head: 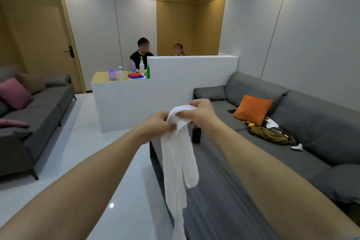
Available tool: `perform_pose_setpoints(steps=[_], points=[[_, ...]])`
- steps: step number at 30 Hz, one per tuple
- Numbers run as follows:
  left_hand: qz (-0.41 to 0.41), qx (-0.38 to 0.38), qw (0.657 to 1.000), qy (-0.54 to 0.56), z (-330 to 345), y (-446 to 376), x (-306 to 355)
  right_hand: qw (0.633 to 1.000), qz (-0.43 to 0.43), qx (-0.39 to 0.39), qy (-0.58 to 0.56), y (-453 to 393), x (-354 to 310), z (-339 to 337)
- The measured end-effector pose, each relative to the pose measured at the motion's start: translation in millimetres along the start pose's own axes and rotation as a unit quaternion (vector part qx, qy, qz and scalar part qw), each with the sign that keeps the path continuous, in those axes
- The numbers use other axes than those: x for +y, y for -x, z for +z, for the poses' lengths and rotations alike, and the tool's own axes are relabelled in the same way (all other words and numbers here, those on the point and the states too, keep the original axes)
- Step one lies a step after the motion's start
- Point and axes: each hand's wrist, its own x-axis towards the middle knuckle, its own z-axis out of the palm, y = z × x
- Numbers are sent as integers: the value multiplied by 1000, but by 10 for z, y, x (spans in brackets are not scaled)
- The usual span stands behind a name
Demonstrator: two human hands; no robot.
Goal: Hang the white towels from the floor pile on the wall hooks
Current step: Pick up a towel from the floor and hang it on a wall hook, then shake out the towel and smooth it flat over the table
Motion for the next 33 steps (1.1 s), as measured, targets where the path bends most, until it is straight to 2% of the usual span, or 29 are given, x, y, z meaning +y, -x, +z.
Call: perform_pose_setpoints(steps=[4, 8, 12, 15, 17, 18, 22, 26, 29, 33], points=[[21, -7, 1000, 13, 238, -391, 240, 1000, -1, 17, -15, -232, 117, -292], [43, 19, 997, 65, 330, -928, 410, 998, 23, 42, -47, -584, 297, -617], [41, 38, 993, 104, 359, -1477, 558, 998, 27, 44, -25, -1023, 482, -845], [45, -8, 994, 101, 383, -1845, 666, 998, 30, 48, -20, -1355, 561, -1011], [55, -49, 991, 110, 397, -2026, 766, 999, 27, 26, 9, -1567, 582, -1116], [62, -44, 992, 105, 406, -2093, 808, 999, 23, 13, 30, -1649, 584, -1159], [66, 88, 990, 85, 456, -2371, 862, 996, -13, -52, 65, -1911, 639, -1373], [52, 212, 970, 106, 346, -2643, 834, 983, -9, -134, 126, -2239, 843, -1661], [54, 298, 948, 93, 156, -2802, 763, 968, -6, -141, 207, -2567, 1058, -1874], [43, 361, 930, 56, -100, -3013, 572, 968, -2, -99, 231, -3049, 1229, -2113]])
